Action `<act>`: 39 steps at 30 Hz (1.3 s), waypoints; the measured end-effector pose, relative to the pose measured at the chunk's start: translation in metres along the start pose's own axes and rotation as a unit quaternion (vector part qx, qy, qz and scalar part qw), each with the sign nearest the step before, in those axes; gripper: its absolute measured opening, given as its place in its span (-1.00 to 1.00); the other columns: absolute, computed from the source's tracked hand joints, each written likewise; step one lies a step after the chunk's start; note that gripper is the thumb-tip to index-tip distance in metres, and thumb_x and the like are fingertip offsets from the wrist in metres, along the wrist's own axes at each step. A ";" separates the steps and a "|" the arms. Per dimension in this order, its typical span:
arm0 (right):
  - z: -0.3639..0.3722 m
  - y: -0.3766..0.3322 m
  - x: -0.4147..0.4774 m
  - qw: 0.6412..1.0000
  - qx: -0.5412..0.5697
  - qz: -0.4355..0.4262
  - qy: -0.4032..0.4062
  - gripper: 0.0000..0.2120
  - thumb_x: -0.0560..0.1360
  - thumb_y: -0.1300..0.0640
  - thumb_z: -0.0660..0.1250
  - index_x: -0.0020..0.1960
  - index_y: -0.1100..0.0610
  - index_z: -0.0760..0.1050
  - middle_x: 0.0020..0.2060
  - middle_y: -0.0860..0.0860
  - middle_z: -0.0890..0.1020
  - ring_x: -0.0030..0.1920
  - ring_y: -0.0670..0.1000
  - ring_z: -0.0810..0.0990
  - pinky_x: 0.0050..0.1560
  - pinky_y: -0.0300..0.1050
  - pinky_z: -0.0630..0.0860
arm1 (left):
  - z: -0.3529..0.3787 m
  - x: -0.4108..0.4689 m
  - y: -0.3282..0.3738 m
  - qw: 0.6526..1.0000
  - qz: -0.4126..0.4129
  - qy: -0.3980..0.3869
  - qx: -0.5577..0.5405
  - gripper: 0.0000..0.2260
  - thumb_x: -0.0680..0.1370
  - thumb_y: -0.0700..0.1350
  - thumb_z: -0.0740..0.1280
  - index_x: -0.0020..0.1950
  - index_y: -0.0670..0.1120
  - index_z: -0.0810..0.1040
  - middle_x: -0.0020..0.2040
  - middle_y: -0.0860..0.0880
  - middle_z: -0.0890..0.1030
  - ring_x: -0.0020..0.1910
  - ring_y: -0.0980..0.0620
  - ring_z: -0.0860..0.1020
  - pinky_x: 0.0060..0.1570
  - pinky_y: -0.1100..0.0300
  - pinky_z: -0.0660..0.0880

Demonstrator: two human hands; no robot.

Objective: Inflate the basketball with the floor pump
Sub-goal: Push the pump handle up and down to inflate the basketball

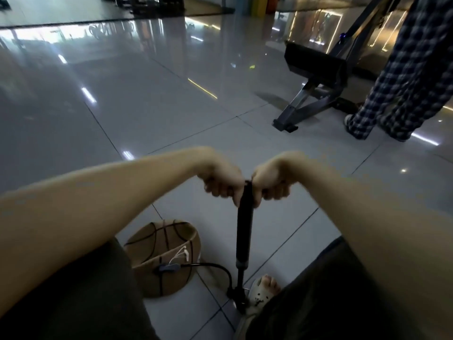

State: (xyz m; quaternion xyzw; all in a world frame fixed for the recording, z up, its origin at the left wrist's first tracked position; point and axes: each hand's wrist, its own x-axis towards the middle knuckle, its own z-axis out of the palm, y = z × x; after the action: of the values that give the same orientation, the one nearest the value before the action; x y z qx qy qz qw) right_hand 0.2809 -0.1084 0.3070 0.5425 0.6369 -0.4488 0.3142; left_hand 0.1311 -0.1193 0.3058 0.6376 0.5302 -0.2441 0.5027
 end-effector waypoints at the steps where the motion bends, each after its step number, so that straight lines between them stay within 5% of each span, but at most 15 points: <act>1: -0.014 -0.003 -0.014 1.000 0.011 -0.012 0.005 -0.69 0.50 0.24 0.38 -0.30 0.06 0.30 -0.47 -0.01 0.19 -0.48 -0.02 0.09 -0.41 -0.19 0.03 | -0.014 -0.012 0.005 1.000 0.011 0.005 -0.003 -0.71 0.55 -0.19 0.40 -0.31 -0.02 0.39 -0.43 0.02 0.23 -0.46 0.04 0.14 -0.37 0.13 0.03; 11: 0.063 0.034 0.086 1.000 0.007 -0.005 0.003 -0.92 0.42 0.31 0.39 -0.20 0.19 0.51 -0.48 0.02 0.29 -0.46 0.01 0.18 -0.38 -0.14 0.13 | 0.055 0.095 -0.031 0.999 -0.015 -0.042 0.011 -0.71 0.49 -0.23 0.40 -0.34 -0.04 0.37 -0.46 0.01 0.26 -0.49 0.03 0.15 -0.44 0.18 0.08; 18: 0.112 0.044 0.109 0.999 -0.034 0.013 0.024 -0.86 0.42 0.27 0.39 -0.28 0.19 0.47 -0.51 0.07 0.36 -0.50 0.04 0.25 -0.40 -0.14 0.22 | 0.100 0.111 -0.041 0.999 -0.008 -0.036 0.036 -0.78 0.46 -0.24 0.40 -0.33 -0.11 0.42 -0.43 -0.04 0.33 -0.49 -0.01 0.23 -0.43 0.18 0.17; 23: 0.076 0.024 0.065 0.998 -0.044 0.030 -0.033 -0.86 0.49 0.25 0.39 -0.21 0.16 0.46 -0.50 0.01 0.26 -0.50 -0.01 0.16 -0.41 -0.13 0.10 | 0.073 0.067 -0.022 0.997 -0.038 -0.056 0.039 -0.66 0.52 -0.22 0.37 -0.37 -0.03 0.31 -0.47 0.00 0.24 -0.52 0.02 0.17 -0.46 0.22 0.11; 30: -0.031 -0.019 -0.031 0.999 0.001 -0.028 0.018 -0.83 0.48 0.26 0.40 -0.19 0.11 0.43 -0.43 0.00 0.21 -0.43 -0.02 0.10 -0.38 -0.13 0.01 | -0.031 -0.023 -0.001 0.999 0.022 0.017 -0.025 -0.61 0.54 -0.21 0.38 -0.39 0.01 0.28 -0.42 0.02 0.18 -0.44 0.03 0.07 -0.41 0.15 0.02; 35: 0.002 0.002 0.026 1.000 -0.024 0.003 0.014 -0.68 0.45 0.31 0.38 -0.35 0.09 0.32 -0.48 0.01 0.22 -0.49 -0.03 0.12 -0.40 -0.19 0.03 | -0.003 0.035 -0.016 1.000 0.002 -0.015 -0.002 -0.63 0.51 -0.23 0.39 -0.40 0.00 0.31 -0.45 0.02 0.22 -0.48 0.04 0.11 -0.42 0.17 0.02; 39: 0.044 0.026 0.085 1.000 -0.005 0.000 0.022 -0.88 0.41 0.32 0.39 -0.23 0.19 0.47 -0.49 0.04 0.29 -0.49 0.00 0.19 -0.41 -0.16 0.12 | 0.036 0.094 -0.033 0.999 0.002 -0.031 -0.005 -0.67 0.49 -0.25 0.40 -0.38 -0.04 0.34 -0.47 0.01 0.25 -0.49 0.02 0.14 -0.42 0.17 0.06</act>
State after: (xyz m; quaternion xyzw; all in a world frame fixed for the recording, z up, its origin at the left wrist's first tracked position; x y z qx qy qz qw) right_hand 0.2843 -0.1138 0.2081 0.5504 0.6460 -0.4335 0.3031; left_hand 0.1387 -0.1139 0.2002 0.6283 0.5140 -0.2599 0.5230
